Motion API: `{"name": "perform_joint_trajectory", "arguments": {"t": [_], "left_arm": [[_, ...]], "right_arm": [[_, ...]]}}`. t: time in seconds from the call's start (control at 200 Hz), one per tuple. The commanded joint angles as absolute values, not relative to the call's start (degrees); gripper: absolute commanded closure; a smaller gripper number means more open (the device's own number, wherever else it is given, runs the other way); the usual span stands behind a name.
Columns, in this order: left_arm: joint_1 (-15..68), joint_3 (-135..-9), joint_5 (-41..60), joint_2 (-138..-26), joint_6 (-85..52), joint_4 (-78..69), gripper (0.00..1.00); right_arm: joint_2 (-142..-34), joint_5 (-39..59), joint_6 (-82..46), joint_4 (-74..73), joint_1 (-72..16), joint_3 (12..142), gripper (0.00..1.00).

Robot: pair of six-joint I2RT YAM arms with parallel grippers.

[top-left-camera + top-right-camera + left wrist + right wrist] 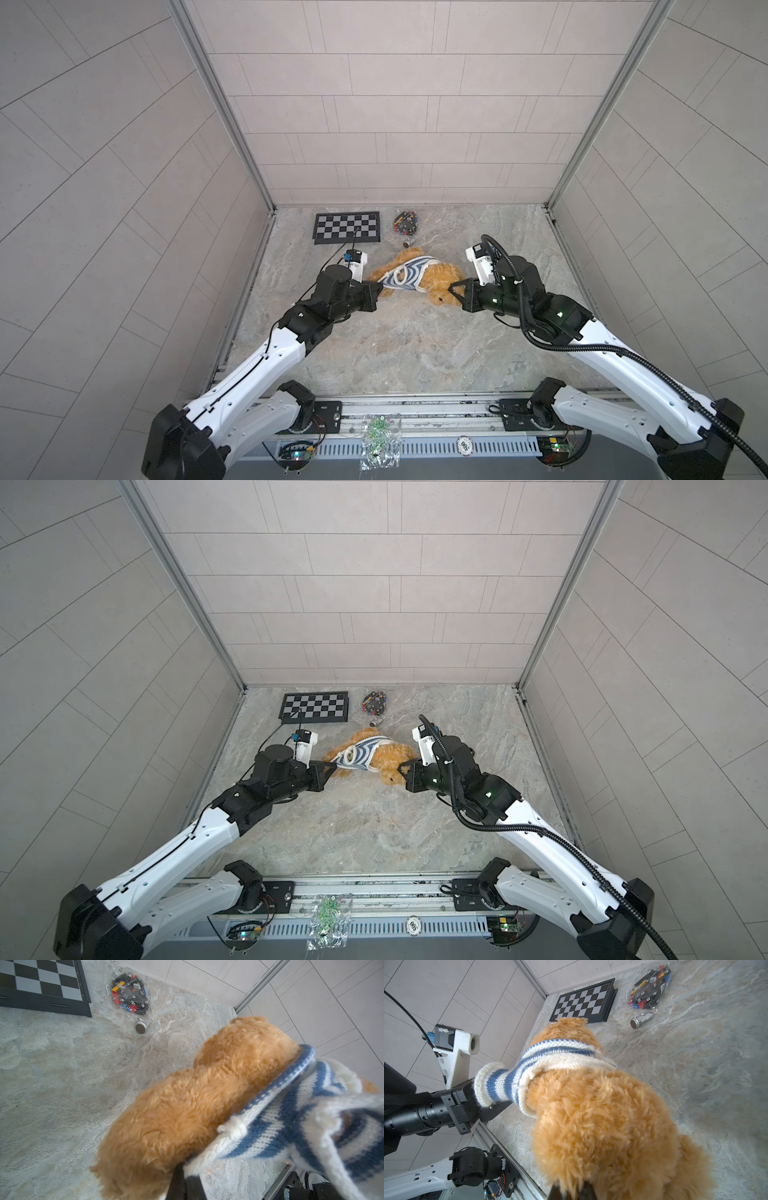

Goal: Dress the teddy bear

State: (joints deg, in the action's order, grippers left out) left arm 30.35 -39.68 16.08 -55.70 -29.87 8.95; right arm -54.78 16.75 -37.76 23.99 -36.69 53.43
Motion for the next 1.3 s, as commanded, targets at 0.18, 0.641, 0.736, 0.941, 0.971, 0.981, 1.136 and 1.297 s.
{"name": "perform_joint_trajectory", "arguments": {"t": [0.18,0.641,0.736,0.941,0.971,0.981,1.136,1.297], "left_arm": [[36.44,-44.27,20.16,-59.02,-24.41,9.22,0.9],[36.56,-46.67,15.08,-51.6,-13.58,23.41,0.54],[36.54,-46.72,13.22,-50.22,-12.84,24.0,0.49],[36.56,-47.43,13.23,-51.07,-10.48,22.91,0.19],[36.56,-47.63,13.61,-51.38,-9.5,22.56,0.16],[36.56,-47.7,13.73,-51.52,-9.21,22.41,0.15],[38.11,-48.71,13.84,-52.59,-2.52,20.39,0.0],[38.23,-51.33,14.21,-57.3,-0.52,21.43,0.0]], "right_arm": [[-55.61,16.52,-36.52,19.4,-36.36,53.41,1.0],[-58.03,17.95,-32.05,21.75,-36.44,55.14,1.0],[-59.03,22.33,-35.21,20.1,-36.21,55.2,1.0],[-61.39,27.81,-36.72,22.8,-35.68,55.7,1.0],[-62.01,28.54,-36.36,23.63,-35.68,56.0,1.0],[-62.22,28.8,-36.25,23.82,-35.68,56.06,1.0],[-64.94,32.21,-35.29,25.57,-35.68,57.99,1.0],[-67.31,35.2,-35.34,25.1,-35.6,59.52,1.0]]}}
